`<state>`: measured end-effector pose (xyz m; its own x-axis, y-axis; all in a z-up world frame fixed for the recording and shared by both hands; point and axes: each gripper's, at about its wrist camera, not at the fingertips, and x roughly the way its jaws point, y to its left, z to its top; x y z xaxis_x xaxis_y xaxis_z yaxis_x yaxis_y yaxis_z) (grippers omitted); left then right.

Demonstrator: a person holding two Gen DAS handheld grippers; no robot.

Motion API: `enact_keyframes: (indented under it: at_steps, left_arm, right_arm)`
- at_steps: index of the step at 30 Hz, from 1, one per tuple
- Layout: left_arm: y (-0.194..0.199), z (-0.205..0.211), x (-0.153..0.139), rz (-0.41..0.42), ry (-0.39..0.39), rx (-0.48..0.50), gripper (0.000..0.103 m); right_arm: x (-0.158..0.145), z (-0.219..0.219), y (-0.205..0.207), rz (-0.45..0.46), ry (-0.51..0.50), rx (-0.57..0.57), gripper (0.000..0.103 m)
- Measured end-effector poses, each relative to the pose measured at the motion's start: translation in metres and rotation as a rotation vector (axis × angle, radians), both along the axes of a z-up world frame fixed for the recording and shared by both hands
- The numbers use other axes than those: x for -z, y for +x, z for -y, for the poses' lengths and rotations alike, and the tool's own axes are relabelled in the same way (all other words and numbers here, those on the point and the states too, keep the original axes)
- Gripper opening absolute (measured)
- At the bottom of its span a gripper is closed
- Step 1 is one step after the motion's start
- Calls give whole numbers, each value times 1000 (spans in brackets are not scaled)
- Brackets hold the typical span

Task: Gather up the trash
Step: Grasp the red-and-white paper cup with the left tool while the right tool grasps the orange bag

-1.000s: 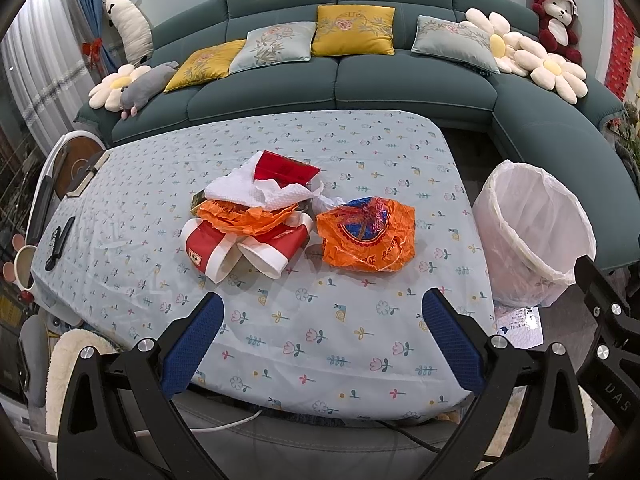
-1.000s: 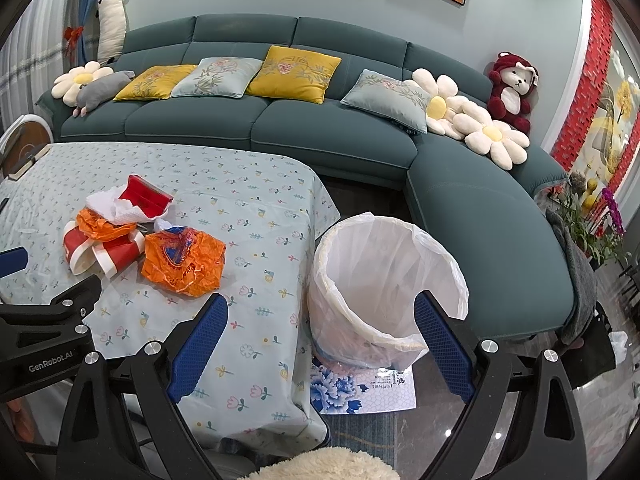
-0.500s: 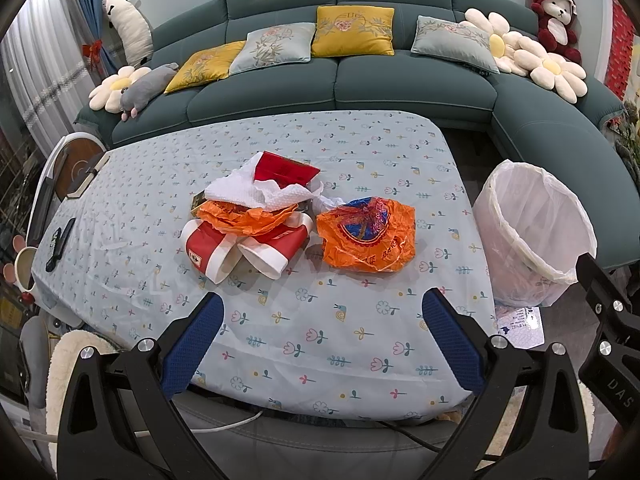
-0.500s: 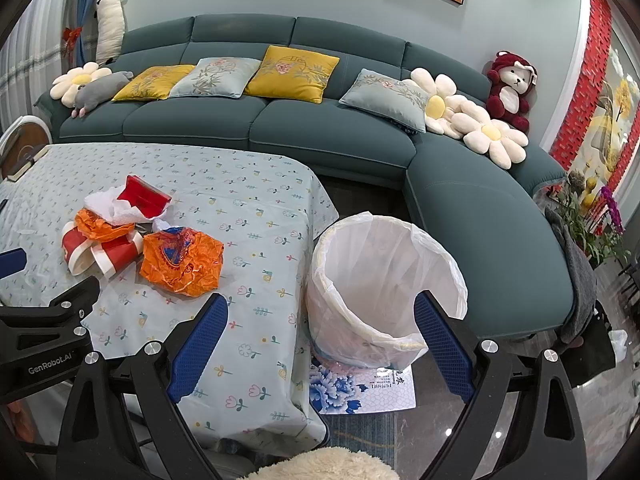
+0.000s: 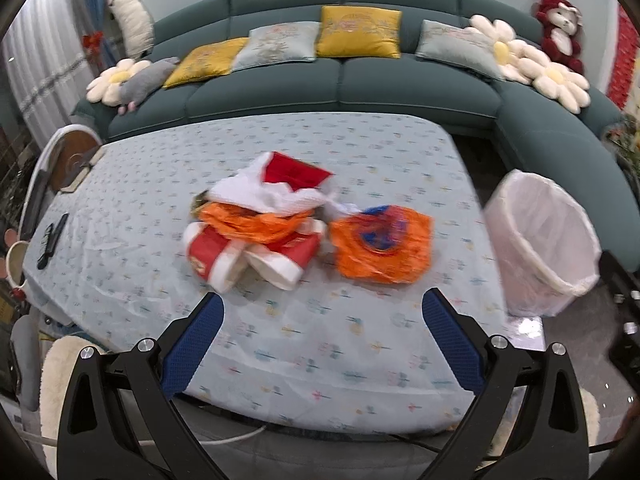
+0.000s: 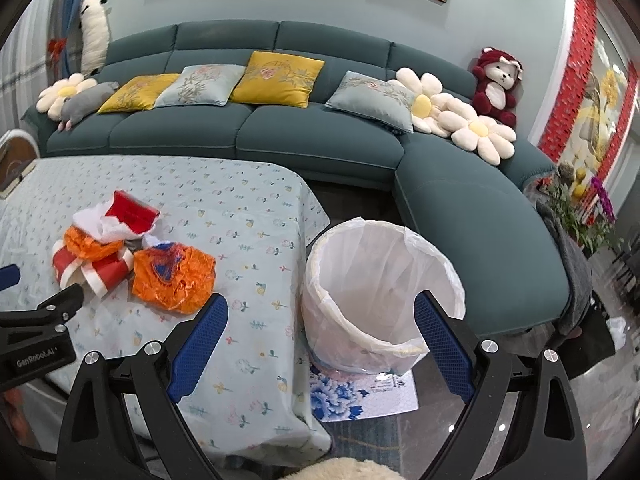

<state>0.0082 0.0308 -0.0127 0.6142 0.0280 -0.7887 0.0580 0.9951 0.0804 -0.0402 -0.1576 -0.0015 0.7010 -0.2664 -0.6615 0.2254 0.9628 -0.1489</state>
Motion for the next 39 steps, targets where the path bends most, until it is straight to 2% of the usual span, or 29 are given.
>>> enact_keyframes:
  at_steps: [7,11,16,20,23,27,31,35,37,39]
  left_arm:
    - [31,-61,24,-22,-38,-124,95]
    - [44,-87,40,-60,-37,-151,95]
    - [62,-116,61,-140,-90,-152,95]
    - [73,-135,71,-144,-102,-170,95]
    - [80,-146,79,-160,-123,-186,95]
    - [90,-156,95,-191,-131,-187,95]
    - [98,-156,110,-229,-142,-144,95]
    - [100,-150,119,-226,-110,-108,95]
    - [101,-149,122,-212,-95,-100,91]
    - [102,-149,125,-221,-96,-89,82]
  right_arm:
    - [16,-12,26,-31,117,20,90]
    - [30,-35,46,-53,140,8,90]
    - [53,-61,77,-118,159,-33,90]
    - [70,-77,101,-171,165,-60,87]
    - [83,-83,117,-211,197,-62,80]
    - [101,-85,136,-258,257,-41,66]
    - [119,-85,149,-302,300,-16,52]
    - [130,-85,156,-330,321,-11,44]
    - [134,-88,160,-336,324,-22,38]
    - [137,-92,163,-346,322,-34,35]
